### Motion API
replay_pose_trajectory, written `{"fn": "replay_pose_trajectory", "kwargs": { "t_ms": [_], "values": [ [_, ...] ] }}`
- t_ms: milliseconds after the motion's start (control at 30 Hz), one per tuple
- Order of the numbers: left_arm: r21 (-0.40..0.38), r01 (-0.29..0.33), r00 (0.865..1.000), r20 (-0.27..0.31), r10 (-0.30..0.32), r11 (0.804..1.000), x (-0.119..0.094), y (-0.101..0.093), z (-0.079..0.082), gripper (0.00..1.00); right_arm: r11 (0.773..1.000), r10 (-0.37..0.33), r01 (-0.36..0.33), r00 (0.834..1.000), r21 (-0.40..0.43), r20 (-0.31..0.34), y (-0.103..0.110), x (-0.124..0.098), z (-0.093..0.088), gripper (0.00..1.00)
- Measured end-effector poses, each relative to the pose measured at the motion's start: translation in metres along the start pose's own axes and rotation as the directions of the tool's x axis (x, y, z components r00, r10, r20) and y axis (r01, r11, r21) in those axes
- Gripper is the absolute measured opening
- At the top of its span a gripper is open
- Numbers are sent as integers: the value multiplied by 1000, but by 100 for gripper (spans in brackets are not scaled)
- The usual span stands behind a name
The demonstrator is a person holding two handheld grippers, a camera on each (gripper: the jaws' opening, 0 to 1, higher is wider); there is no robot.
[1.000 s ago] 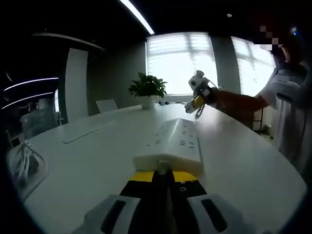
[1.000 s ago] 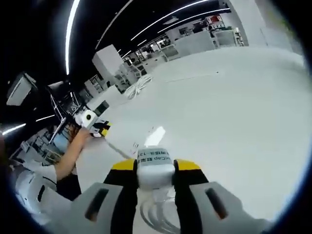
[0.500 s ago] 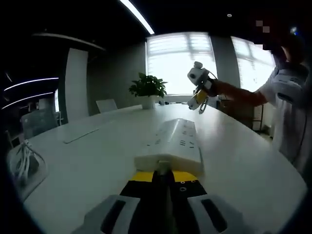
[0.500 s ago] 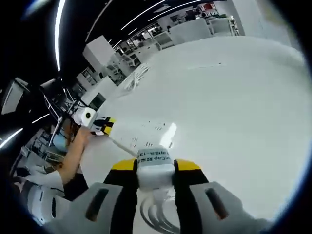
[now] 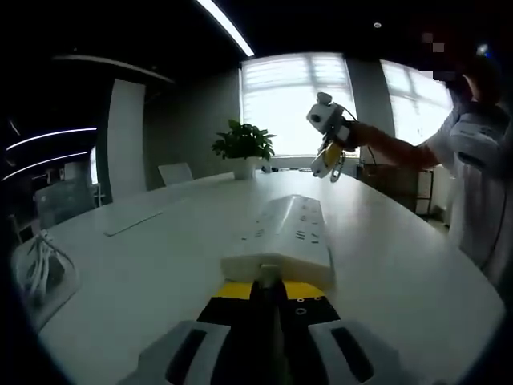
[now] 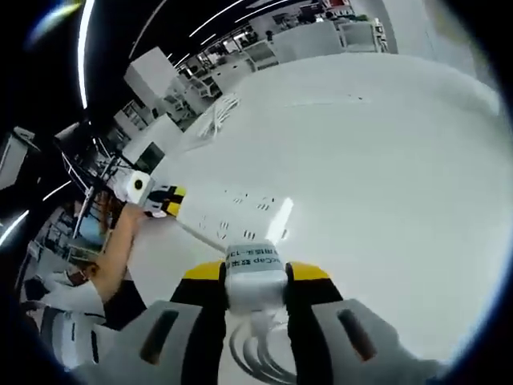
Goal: Straighten the power strip on the desk, plug the charger into it
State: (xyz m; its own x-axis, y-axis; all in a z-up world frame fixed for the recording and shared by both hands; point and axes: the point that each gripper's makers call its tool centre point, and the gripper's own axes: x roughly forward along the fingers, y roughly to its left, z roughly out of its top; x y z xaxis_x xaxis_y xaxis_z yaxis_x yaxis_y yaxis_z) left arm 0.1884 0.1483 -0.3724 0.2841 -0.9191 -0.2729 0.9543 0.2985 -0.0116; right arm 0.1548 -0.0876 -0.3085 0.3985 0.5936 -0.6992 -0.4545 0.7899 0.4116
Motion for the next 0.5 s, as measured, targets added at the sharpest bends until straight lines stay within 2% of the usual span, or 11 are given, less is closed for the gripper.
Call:
{"fn": "replay_pose_trajectory", "kwargs": {
  "t_ms": [133, 233, 367, 500],
  "values": [
    [0, 1, 1000, 0, -1, 1000, 0, 0, 0, 14, 1000, -5, 6, 999, 22, -42, -2, 6, -1, 28],
    [1, 2, 1000, 2, -2, 1000, 0, 0, 0, 14, 999, -36, 38, 996, 17, -77, -5, 9, -1, 28],
    [1, 3, 1000, 3, -3, 1000, 0, 0, 0, 14, 999, -37, 41, 993, 33, -110, -1, 12, 1, 28],
    [1, 2, 1000, 2, -2, 1000, 0, -1, 0, 14, 998, -56, 59, 986, 14, -157, 8, 16, 1, 28]
  ]
}}
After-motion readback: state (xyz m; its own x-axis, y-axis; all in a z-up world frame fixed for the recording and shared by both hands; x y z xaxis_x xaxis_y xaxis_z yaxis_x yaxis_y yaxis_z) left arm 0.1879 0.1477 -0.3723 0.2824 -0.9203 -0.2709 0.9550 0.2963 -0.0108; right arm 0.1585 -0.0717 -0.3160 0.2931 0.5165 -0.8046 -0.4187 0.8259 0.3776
